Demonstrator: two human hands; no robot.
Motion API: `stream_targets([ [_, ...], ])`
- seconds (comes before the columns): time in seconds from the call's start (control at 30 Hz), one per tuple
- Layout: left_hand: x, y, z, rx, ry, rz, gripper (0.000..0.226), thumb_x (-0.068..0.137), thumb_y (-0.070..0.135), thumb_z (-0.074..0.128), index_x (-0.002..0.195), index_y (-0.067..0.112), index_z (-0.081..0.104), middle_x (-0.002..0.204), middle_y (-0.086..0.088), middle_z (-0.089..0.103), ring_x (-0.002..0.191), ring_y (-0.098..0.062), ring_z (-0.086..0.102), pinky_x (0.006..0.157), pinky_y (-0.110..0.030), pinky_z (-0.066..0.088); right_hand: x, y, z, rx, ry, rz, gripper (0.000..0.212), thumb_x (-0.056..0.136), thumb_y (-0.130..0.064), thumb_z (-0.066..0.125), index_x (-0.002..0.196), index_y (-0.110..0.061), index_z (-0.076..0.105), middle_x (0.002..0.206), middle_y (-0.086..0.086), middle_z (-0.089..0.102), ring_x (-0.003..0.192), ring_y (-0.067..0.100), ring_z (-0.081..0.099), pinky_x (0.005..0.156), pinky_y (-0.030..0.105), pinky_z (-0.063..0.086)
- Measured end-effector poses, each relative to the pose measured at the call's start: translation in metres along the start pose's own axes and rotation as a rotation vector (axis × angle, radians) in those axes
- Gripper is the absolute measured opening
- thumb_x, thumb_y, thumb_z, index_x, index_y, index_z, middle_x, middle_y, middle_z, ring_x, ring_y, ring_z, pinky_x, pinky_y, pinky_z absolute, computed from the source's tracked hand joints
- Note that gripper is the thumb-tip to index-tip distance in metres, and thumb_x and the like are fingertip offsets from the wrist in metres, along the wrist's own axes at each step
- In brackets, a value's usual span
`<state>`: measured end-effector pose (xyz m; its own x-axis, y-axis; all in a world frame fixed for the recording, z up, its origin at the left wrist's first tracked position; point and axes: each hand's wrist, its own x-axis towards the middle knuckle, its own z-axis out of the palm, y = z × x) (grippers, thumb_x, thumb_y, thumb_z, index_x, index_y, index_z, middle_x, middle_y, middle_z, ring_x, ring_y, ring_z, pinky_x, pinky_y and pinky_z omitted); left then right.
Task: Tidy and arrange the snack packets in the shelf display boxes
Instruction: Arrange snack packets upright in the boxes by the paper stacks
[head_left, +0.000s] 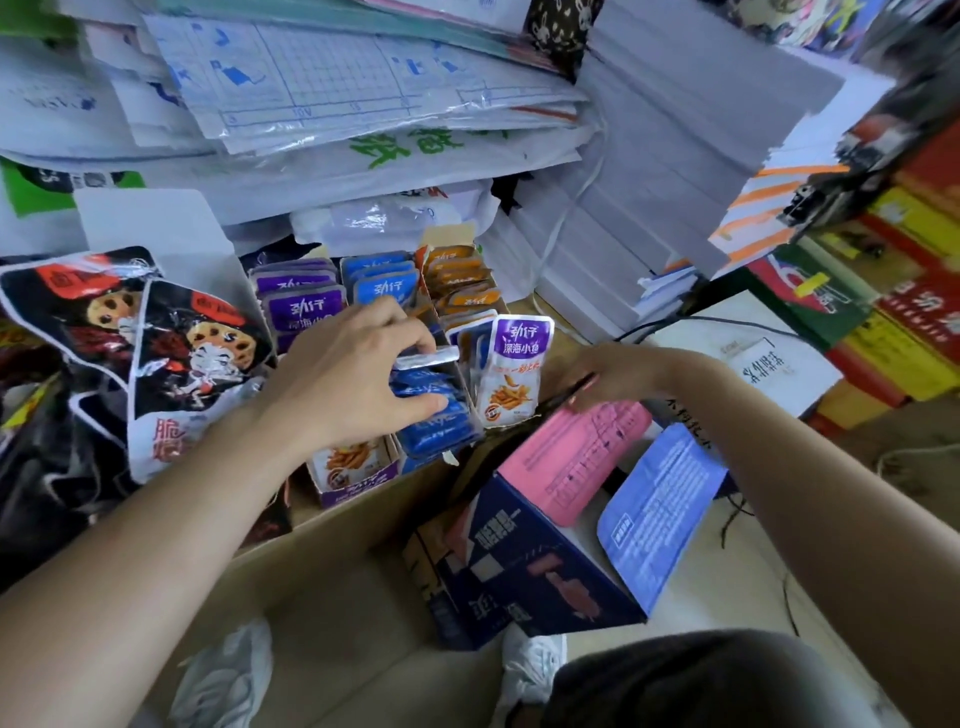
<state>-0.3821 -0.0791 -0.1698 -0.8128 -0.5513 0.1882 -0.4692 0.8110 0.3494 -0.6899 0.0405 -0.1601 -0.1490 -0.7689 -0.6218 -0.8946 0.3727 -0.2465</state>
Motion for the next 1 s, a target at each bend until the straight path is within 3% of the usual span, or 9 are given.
stream_targets([
  [0.1, 0.0, -0.001, 0.001, -0.009, 0.017, 0.009, 0.05, 0.079, 0.066, 0.066, 0.118, 0.035, 0.062, 0.113, 0.012, 0.052, 0.101, -0.012, 0.054, 0.069, -0.031, 0.045, -0.011, 0.005, 0.002, 0.009, 0.126, -0.036, 0.024, 0.086, -0.026, 0.075, 0.109, -0.03, 0.076, 0.102, -0.013, 0.071, 0.094, 0.007, 0.067, 0.084, 0.025, 0.051],
  [0.17, 0.0, 0.0, 0.001, -0.018, 0.021, 0.008, 0.048, 0.079, 0.065, 0.066, 0.116, 0.034, 0.063, 0.112, 0.011, 0.053, 0.101, -0.013, 0.054, 0.068, -0.031, 0.044, -0.018, 0.007, 0.006, 0.093, 0.3, -0.069, 0.017, 0.085, -0.016, 0.076, 0.098, -0.025, 0.079, 0.093, -0.015, 0.072, 0.082, 0.001, 0.069, 0.077, 0.021, 0.055],
  [0.27, -0.001, 0.002, 0.0, -0.008, 0.012, 0.008, 0.05, 0.078, 0.067, 0.064, 0.116, 0.035, 0.063, 0.112, 0.013, 0.052, 0.101, -0.011, 0.052, 0.067, -0.03, 0.04, -0.033, 0.004, 0.014, 0.283, 0.55, -0.117, 0.008, 0.084, -0.008, 0.078, 0.086, -0.016, 0.078, 0.082, -0.008, 0.074, 0.071, 0.005, 0.071, 0.069, 0.023, 0.059],
  [0.4, -0.003, 0.001, 0.001, -0.012, -0.014, 0.0, 0.055, 0.078, 0.069, 0.063, 0.122, 0.037, 0.061, 0.116, 0.015, 0.049, 0.103, -0.009, 0.051, 0.07, -0.029, 0.04, -0.062, -0.009, 0.024, 0.675, 0.755, -0.121, 0.003, 0.09, -0.013, 0.073, 0.091, -0.016, 0.074, 0.079, 0.0, 0.076, 0.068, 0.011, 0.072, 0.059, 0.022, 0.056],
  [0.53, -0.005, 0.001, -0.001, -0.027, -0.014, -0.009, 0.056, 0.079, 0.069, 0.065, 0.125, 0.037, 0.062, 0.119, 0.015, 0.051, 0.106, -0.009, 0.054, 0.077, -0.031, 0.045, -0.075, -0.027, 0.037, 1.1, 0.795, -0.223, 0.013, 0.094, -0.015, 0.068, 0.102, -0.004, 0.071, 0.086, 0.016, 0.075, 0.068, 0.021, 0.071, 0.059, 0.029, 0.058],
  [0.7, -0.011, 0.002, -0.004, -0.06, -0.01, -0.016, 0.052, 0.082, 0.065, 0.068, 0.125, 0.036, 0.065, 0.122, 0.016, 0.053, 0.109, -0.009, 0.055, 0.08, -0.03, 0.042, -0.07, -0.051, 0.045, 1.446, 0.763, -0.253, 0.011, 0.098, -0.013, 0.06, 0.099, -0.007, 0.069, 0.085, 0.014, 0.072, 0.071, 0.023, 0.07, 0.064, 0.033, 0.058],
  [0.8, -0.014, -0.002, -0.005, -0.077, 0.0, -0.032, 0.047, 0.084, 0.066, 0.064, 0.12, 0.038, 0.067, 0.116, 0.019, 0.055, 0.102, -0.006, 0.057, 0.079, -0.028, 0.044, -0.066, -0.067, 0.047, 1.513, 0.759, -0.302, 0.014, 0.098, -0.004, 0.056, 0.106, -0.005, 0.067, 0.094, 0.015, 0.074, 0.08, 0.025, 0.073, 0.069, 0.034, 0.062],
  [0.9, -0.013, -0.004, -0.005, -0.081, 0.032, -0.051, 0.041, 0.085, 0.069, 0.057, 0.11, 0.039, 0.068, 0.103, 0.019, 0.056, 0.091, -0.005, 0.058, 0.072, -0.03, 0.049, -0.059, -0.075, 0.041, 1.486, 0.742, -0.344, 0.026, 0.088, -0.002, 0.066, 0.114, -0.002, 0.066, 0.107, 0.02, 0.074, 0.093, 0.034, 0.073, 0.078, 0.045, 0.061],
  [1.0, -0.012, -0.005, -0.003, -0.095, 0.071, -0.06, 0.038, 0.088, 0.068, 0.05, 0.102, 0.038, 0.07, 0.097, 0.017, 0.056, 0.087, -0.004, 0.059, 0.071, -0.033, 0.053, -0.055, -0.077, 0.03, 1.343, 0.887, -0.288, 0.027, 0.085, -0.004, 0.073, 0.111, -0.008, 0.069, 0.102, 0.014, 0.076, 0.093, 0.036, 0.074, 0.081, 0.049, 0.06],
])
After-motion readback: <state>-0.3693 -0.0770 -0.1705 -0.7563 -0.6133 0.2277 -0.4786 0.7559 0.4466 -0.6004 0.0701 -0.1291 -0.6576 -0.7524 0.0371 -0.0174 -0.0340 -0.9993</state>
